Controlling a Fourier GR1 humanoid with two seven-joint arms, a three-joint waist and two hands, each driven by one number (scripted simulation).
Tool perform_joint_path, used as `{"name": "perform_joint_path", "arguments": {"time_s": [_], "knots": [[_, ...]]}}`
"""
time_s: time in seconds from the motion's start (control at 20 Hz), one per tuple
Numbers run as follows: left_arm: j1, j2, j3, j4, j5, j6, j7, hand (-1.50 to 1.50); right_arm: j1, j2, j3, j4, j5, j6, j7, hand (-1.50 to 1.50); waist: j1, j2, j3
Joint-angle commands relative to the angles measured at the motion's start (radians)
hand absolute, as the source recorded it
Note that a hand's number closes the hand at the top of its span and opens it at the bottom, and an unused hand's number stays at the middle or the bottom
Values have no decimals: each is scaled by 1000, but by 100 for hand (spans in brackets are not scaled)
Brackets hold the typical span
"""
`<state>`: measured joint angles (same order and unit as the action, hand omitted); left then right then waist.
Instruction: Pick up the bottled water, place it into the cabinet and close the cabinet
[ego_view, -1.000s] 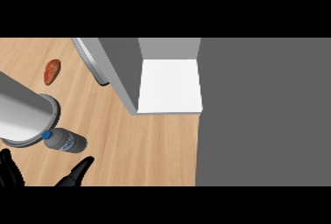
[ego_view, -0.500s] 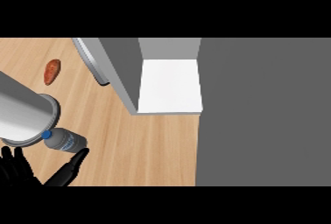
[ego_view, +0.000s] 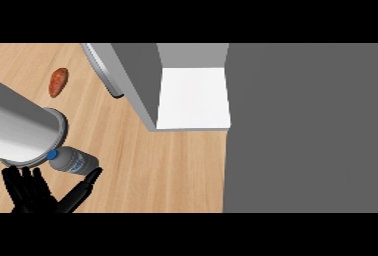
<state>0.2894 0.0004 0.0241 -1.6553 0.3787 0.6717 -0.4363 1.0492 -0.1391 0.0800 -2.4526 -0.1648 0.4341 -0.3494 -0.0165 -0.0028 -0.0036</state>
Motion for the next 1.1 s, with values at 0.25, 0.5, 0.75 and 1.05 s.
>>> {"name": "perform_joint_path", "arguments": {"time_s": [0.25,0.5,0.75,1.05], "knots": [[-120,0,127,365,149,-167,-244,-150,125,-22,-87,-146,-85,52,-41,-150,-4,1,1],[-196,25,231,537,173,-241,-336,-150,166,-7,-60,-173,-59,72,-63,-150,-8,2,1],[-234,21,249,647,193,-284,-392,-150,168,0,-98,-180,-97,68,-57,-150,1,4,2],[-303,84,319,767,272,-478,-424,-150,197,1,-136,-143,-91,105,-116,-150,-2,2,1]]}}
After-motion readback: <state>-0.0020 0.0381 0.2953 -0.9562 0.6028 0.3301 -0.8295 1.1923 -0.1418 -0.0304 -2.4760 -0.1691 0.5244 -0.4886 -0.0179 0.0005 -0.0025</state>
